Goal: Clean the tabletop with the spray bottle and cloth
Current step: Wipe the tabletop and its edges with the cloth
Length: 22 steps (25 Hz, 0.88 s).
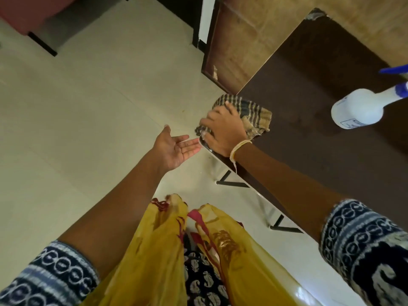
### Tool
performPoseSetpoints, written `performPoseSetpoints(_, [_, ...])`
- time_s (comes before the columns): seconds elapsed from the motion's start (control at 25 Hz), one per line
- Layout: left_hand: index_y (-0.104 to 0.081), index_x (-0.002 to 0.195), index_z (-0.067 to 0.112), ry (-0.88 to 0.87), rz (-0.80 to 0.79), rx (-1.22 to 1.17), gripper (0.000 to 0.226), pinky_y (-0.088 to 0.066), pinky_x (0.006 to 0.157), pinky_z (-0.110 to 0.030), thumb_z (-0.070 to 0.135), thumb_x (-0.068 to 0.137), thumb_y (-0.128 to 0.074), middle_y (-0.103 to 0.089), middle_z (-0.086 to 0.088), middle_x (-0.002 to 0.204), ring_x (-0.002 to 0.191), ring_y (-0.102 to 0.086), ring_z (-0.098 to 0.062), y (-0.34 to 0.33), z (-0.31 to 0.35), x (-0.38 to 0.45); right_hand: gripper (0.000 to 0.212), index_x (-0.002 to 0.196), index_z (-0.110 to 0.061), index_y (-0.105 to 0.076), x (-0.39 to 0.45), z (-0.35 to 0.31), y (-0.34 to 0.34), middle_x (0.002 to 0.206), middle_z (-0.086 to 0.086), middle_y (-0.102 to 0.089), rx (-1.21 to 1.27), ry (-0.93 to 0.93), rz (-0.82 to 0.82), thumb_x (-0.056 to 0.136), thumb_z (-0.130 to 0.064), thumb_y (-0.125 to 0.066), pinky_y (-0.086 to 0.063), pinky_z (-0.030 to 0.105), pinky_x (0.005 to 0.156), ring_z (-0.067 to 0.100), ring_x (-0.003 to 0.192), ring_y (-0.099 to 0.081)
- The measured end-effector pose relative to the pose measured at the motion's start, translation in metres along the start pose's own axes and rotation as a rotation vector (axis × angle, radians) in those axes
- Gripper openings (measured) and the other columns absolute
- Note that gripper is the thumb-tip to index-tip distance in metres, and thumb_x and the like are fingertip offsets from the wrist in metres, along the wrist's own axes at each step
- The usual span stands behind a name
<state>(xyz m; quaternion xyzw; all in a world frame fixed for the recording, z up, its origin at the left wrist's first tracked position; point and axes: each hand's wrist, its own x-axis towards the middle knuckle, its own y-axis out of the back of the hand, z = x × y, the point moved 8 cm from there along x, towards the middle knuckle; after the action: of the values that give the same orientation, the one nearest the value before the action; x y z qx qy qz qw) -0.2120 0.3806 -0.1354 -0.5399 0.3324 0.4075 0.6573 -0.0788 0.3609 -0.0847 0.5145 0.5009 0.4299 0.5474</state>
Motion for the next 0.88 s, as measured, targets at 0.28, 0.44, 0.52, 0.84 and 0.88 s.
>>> performPoseSetpoints(0.28, [-0.04,0.14,-0.003,0.023,-0.082,-0.082,0.076,-0.056,0.074,-0.045,0.06,0.101,-0.022,-0.066,-0.029,0.108,0.098,-0.067,-0.039,0.009,-0.007,0.017,0.061,0.107,-0.016,-0.067,0.034,0.022,0.005,0.096,0.006,-0.069,-0.103,0.246,-0.173,0.081,-0.047,-0.022,-0.039,0.043,0.093,0.03,0.094,-0.06])
performPoseSetpoints(0.44, [-0.039,0.141,0.0,0.036,-0.156,-0.104,0.077,-0.057,0.08,-0.047,0.063,0.099,-0.023,-0.069,-0.03,0.109,0.102,-0.068,-0.041,0.016,-0.003,0.02,0.047,0.066,-0.011,-0.046,0.062,0.07,0.015,0.077,0.023,-0.065,-0.172,0.023,-0.114,0.085,-0.047,-0.022,-0.038,0.044,0.079,0.037,0.074,-0.058])
performPoseSetpoints(0.52, [-0.039,0.141,0.002,0.053,-0.175,-0.117,0.077,-0.058,0.079,-0.047,0.064,0.098,-0.024,-0.068,-0.031,0.11,0.101,-0.069,-0.041,0.016,-0.007,0.019,0.042,0.063,-0.014,-0.044,0.059,0.069,0.013,0.075,0.025,-0.064,-0.18,-0.019,-0.12,0.088,-0.044,-0.028,-0.038,0.044,0.079,0.039,0.072,-0.058])
performPoseSetpoints(0.84, [-0.034,0.146,0.008,0.062,-0.261,-0.328,0.076,-0.058,0.079,-0.052,0.065,0.097,-0.024,-0.062,-0.036,0.118,0.1,-0.068,-0.047,0.021,-0.023,0.031,0.036,0.073,-0.017,-0.059,0.022,-0.017,0.001,0.073,0.006,-0.064,-0.063,0.238,-0.052,0.087,-0.038,-0.033,-0.036,0.04,0.076,0.031,0.074,-0.058])
performPoseSetpoints(0.88, [-0.034,0.146,0.008,0.058,-0.272,-0.339,0.076,-0.057,0.082,-0.053,0.065,0.097,-0.023,-0.061,-0.035,0.12,0.101,-0.068,-0.046,0.022,-0.025,0.032,0.038,0.084,-0.016,-0.065,0.015,-0.026,0.0,0.08,0.004,-0.065,-0.053,0.287,-0.055,0.086,-0.039,-0.034,-0.034,0.04,0.078,0.03,0.079,-0.058])
